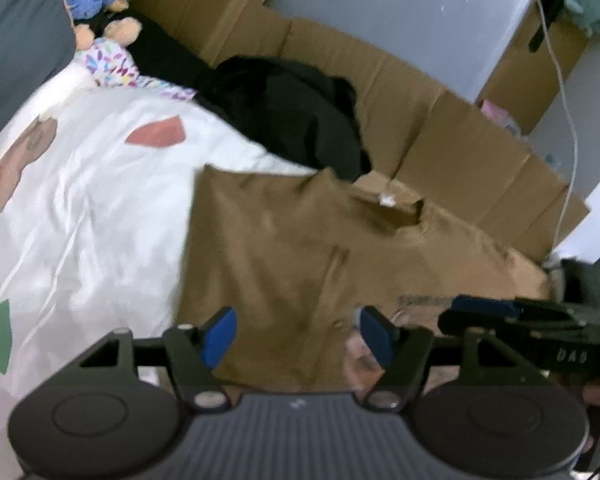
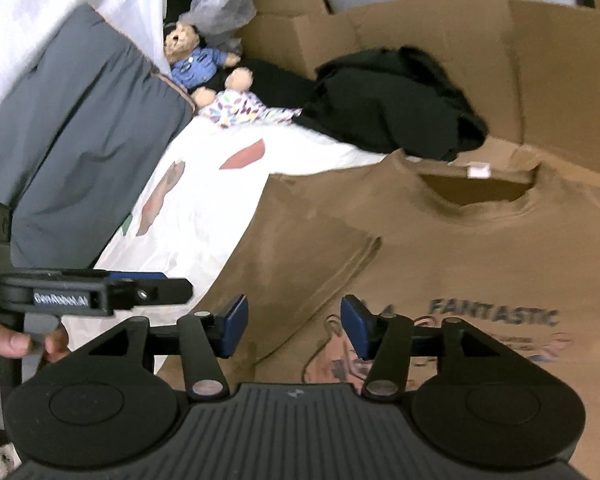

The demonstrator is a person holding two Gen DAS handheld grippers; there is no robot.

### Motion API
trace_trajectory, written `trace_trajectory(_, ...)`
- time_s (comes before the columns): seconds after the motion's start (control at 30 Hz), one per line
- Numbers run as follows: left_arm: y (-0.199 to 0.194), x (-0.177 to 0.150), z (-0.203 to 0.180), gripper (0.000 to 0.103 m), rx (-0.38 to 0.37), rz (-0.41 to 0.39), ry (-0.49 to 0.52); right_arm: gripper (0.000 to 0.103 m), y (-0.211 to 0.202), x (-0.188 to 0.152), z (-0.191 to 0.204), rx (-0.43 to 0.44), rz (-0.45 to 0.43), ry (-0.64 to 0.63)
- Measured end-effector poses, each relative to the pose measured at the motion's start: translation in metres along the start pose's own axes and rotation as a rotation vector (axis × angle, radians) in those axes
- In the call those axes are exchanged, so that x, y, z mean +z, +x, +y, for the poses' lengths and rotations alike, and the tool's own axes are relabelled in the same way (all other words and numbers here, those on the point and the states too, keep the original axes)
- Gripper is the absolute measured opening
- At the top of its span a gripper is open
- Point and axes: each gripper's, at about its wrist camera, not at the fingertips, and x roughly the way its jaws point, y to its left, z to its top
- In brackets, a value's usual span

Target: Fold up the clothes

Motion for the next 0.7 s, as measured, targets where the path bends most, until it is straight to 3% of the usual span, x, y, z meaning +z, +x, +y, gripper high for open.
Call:
trace_trajectory(0.37, -0.055, 0.066, -0.069, 0.079, -0.092, -0.059, 0.103, 0.08, -0.102, 0.03, -0.031, -0.108, -0.092, 0.021)
trace_trajectory(0.7, -0.09, 0.101, -0.127, 0.079, -0.15, -0.045, 0.141, 0.085, -0.202, 0.047, -0.052, -0.221, -0.186, 0.074)
